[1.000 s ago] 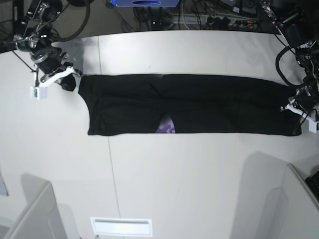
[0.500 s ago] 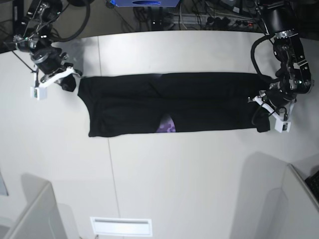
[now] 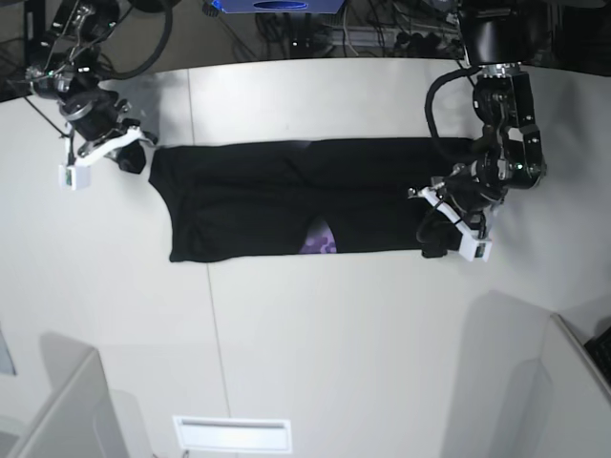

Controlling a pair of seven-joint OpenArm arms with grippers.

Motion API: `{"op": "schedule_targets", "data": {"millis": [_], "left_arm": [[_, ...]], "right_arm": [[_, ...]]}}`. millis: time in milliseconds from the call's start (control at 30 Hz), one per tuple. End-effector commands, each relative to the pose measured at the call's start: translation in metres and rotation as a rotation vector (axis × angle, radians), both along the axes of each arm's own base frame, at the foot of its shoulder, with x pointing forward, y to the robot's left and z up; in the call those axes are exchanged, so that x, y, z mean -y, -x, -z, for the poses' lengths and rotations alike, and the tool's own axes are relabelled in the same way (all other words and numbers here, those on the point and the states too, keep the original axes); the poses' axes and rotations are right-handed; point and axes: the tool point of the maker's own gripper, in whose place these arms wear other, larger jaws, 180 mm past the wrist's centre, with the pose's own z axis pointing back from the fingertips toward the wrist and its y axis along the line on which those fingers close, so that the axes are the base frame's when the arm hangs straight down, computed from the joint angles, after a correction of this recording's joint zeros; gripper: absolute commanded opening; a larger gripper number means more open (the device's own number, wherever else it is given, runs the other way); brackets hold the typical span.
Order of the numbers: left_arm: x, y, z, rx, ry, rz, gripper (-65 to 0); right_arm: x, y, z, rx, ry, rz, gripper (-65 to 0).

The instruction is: Fold the T-shirt properly

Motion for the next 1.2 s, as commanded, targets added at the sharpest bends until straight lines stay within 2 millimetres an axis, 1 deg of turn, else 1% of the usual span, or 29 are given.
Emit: {"op": "schedule_targets", "data": {"millis": [0,100,167,300,533,667,767,867,1100,1167], "left_arm": [[0.003,-0.013,-0.015,0.054,0.012,-0.006,-65.0],[0.026,-0.013,-0.011,0.046,0.045,0.021,-65.0],[0.042,-0.017,-0.014,0.054,0.071,0.038,-65.0],[0.07,-0.016,-0.013,0.051,0.111,0.079,-65.0],[0.1,-0.012,-0.012,0.041,0.143,0.132,-65.0],[0.108,-0.01,-0.01,0.01,0.161,0.102,-65.0],[0.113,-0.009,-0.009,0.005,0.165,0.114,-65.0],[0.113,-0.007,-0.01,0.006,0.168,0.113,-65.0],[0.121,-0.009,-0.022,0.018,0.277,0.107,-65.0],[0.123,-0.004,-0.019,-0.023,0.272,0.128,-65.0]], "right_arm": [[0.002,-0.006,-0.009,0.04,0.009,0.0,-65.0],[0.002,-0.006,-0.009,0.04,0.011,-0.002,-65.0],[0.003,-0.006,-0.009,0.04,0.012,-0.003,-65.0],[0.004,-0.006,-0.009,0.04,0.015,-0.004,-65.0],[0.004,-0.006,-0.009,0.04,0.015,-0.004,-65.0],[0.003,-0.007,-0.01,0.041,0.015,-0.005,-65.0],[0.003,-0.007,-0.01,0.043,0.015,-0.005,-65.0],[0.003,-0.007,-0.01,0.043,0.015,-0.005,-65.0],[0.003,-0.007,-0.01,0.043,0.015,-0.005,-65.0],[0.003,-0.007,-0.01,0.043,0.015,-0.005,-65.0]]}}
